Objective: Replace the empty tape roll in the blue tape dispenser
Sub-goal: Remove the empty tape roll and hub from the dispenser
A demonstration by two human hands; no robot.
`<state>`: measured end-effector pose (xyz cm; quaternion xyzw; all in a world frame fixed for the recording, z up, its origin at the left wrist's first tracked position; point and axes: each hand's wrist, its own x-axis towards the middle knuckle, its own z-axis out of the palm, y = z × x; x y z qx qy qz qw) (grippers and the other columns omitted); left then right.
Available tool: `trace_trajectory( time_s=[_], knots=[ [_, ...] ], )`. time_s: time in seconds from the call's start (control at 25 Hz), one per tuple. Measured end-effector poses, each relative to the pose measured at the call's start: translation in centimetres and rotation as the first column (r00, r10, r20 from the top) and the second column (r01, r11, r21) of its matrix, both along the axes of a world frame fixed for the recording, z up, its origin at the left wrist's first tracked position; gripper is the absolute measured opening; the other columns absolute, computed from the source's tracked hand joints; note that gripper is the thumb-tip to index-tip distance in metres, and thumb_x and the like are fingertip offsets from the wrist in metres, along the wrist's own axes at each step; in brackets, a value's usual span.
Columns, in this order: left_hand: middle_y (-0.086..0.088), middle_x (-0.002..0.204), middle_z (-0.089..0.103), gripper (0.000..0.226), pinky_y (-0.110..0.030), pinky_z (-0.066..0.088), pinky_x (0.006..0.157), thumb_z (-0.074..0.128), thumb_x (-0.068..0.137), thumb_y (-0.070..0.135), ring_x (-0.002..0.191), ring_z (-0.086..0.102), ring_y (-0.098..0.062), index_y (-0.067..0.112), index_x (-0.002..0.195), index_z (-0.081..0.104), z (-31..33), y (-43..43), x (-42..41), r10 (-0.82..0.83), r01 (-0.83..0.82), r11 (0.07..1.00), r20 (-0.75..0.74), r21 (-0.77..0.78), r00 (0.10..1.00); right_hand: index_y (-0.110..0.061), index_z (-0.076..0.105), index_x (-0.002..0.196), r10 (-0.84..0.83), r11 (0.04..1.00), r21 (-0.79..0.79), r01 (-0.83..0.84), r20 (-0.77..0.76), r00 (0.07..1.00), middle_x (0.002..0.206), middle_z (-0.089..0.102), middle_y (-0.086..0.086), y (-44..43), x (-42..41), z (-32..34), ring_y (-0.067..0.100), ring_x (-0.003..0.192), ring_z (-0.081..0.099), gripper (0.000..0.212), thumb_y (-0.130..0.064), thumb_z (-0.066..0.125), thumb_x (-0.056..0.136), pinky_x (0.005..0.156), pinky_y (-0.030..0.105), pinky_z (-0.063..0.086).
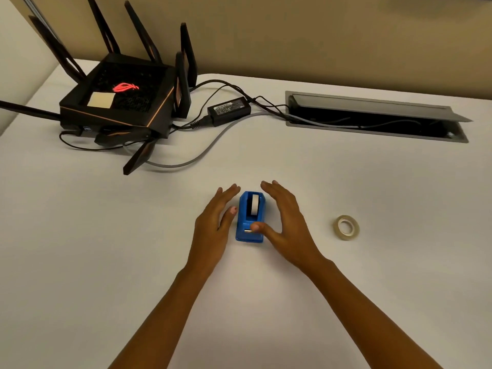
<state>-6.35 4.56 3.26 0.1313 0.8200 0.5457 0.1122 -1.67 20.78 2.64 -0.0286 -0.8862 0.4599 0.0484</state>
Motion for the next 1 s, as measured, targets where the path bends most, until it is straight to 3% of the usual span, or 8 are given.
trace_trajectory(
  time_s=[0.12,0.2,0.32,0.48,0.56,0.72,1.0],
  knots=[
    [-0.001,0.139,0.045,0.042,-0.021,0.029,0.104,0.048,0.09,0.016,0.13,0.034,-0.01,0.018,0.131,0.041,0.0,1.1,-1.0,-0.067,0.065,0.997,0.048,0.033,0.997,-0.017,0.044,0.134,-0.03,0.996,0.076,0.035,-0.063,0.998,0.14,0.045,-0.005,0.3,-0.6,1.0,0.002,0.127,0.034,0.054,-0.032,0.064,0.086,0.1,-0.003,0.017],
    [-0.009,0.137,0.047,0.043,-0.019,0.035,0.098,0.05,0.088,0.011,0.123,0.046,-0.019,0.011,0.13,0.041,-0.2,1.5,-1.0,-0.069,0.065,0.996,0.078,0.053,0.995,-0.011,0.051,0.128,0.022,0.986,0.169,-0.009,-0.075,0.997,0.133,0.054,0.005,0.3,-1.1,1.5,0.014,0.123,0.044,0.049,-0.027,0.067,0.085,0.099,0.003,0.023],
    [-0.012,0.132,0.051,0.046,-0.013,0.035,0.093,0.054,0.086,0.009,0.112,0.05,-0.015,0.007,0.13,0.042,-0.6,1.4,-1.2,-0.042,0.038,0.999,0.108,0.039,0.993,-0.005,0.055,0.123,0.099,0.944,0.321,-0.073,-0.066,0.993,0.124,0.06,0.012,0.3,-1.9,2.0,0.024,0.114,0.052,0.049,-0.026,0.07,0.082,0.096,0.02,0.034],
    [-0.015,0.128,0.054,0.045,0.002,0.036,0.082,0.056,0.084,0.009,0.105,0.05,-0.015,0.005,0.127,0.044,-0.8,1.4,-1.4,-0.012,0.007,0.999,0.123,0.042,0.992,-0.002,0.058,0.118,0.126,0.915,0.391,-0.1,-0.04,0.991,0.114,0.063,0.017,0.2,-2.4,2.2,0.031,0.105,0.056,0.044,-0.018,0.074,0.08,0.088,0.034,0.046],
    [-0.015,0.125,0.055,0.042,-0.001,0.037,0.082,0.056,0.084,0.01,0.102,0.051,-0.015,0.006,0.125,0.046,-0.9,1.5,-1.4,0.014,-0.021,0.999,0.14,0.047,0.99,0.001,0.061,0.114,0.127,0.91,0.402,-0.099,-0.044,0.991,0.109,0.065,0.02,0.0,-2.5,2.4,0.034,0.1,0.058,0.041,-0.015,0.075,0.078,0.085,0.038,0.048],
    [-0.012,0.124,0.056,0.04,-0.026,0.042,0.093,0.055,0.085,0.013,0.108,0.055,-0.021,0.009,0.124,0.048,-1.0,1.3,-1.4,0.029,-0.045,0.996,0.195,0.079,0.98,0.001,0.063,0.111,0.108,0.922,0.379,-0.083,-0.046,0.993,0.108,0.067,0.021,0.0,-2.9,2.7,0.035,0.1,0.06,0.038,-0.012,0.075,0.078,0.085,0.037,0.047],
    [-0.009,0.125,0.057,0.041,-0.027,0.043,0.095,0.058,0.083,0.011,0.107,0.054,-0.014,0.011,0.123,0.049,-1.0,1.3,-1.5,0.0,-0.012,0.997,0.152,0.076,0.988,0.0,0.063,0.112,0.094,0.929,0.363,-0.074,-0.038,0.995,0.111,0.067,0.019,0.2,-3.1,3.0,0.032,0.102,0.059,0.036,-0.014,0.074,0.08,0.087,0.032,0.044]
  ],
)
